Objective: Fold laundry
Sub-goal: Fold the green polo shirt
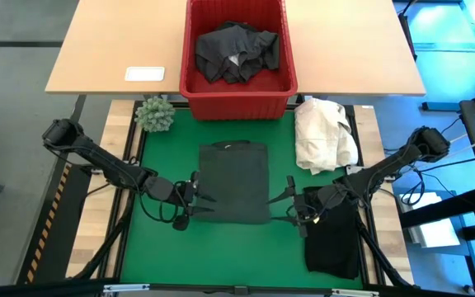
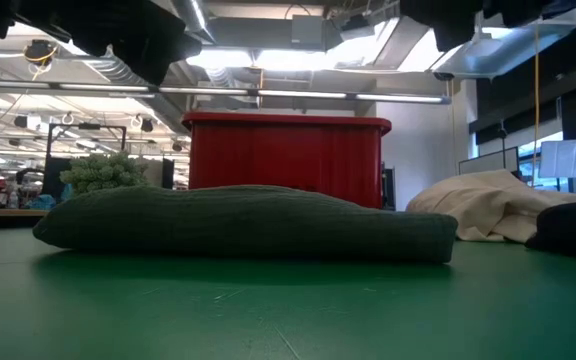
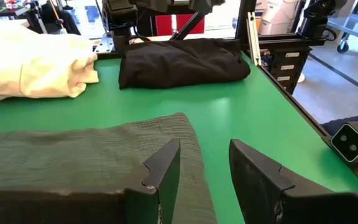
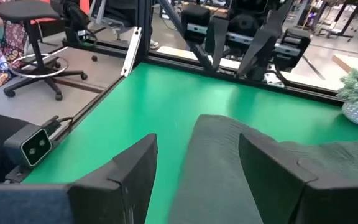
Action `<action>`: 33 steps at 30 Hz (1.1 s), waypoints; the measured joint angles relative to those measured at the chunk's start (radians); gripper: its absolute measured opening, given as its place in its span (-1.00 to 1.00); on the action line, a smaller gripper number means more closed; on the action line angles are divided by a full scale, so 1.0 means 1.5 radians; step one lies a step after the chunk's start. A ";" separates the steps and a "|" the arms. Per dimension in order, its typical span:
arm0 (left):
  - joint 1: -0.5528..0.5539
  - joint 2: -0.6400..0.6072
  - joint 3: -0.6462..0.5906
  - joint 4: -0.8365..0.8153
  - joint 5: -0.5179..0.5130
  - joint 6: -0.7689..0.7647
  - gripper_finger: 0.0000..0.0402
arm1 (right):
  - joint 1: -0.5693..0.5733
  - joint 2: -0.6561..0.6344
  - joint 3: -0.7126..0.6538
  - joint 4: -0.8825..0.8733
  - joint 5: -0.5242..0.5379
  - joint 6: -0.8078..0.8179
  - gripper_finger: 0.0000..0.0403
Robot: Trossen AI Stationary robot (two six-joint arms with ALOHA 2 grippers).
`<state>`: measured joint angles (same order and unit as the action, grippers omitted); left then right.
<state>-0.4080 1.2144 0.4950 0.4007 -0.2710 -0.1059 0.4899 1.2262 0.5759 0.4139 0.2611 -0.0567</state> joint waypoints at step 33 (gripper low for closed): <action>-0.023 0.063 0.000 -0.018 -0.003 -0.091 -0.35 | 0.000 0.021 -0.120 0.050 0.088 0.128 0.12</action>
<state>-0.4427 1.3090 0.4946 0.3738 -0.2749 -0.2421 0.4892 1.2581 0.3962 0.4882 0.3931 0.1354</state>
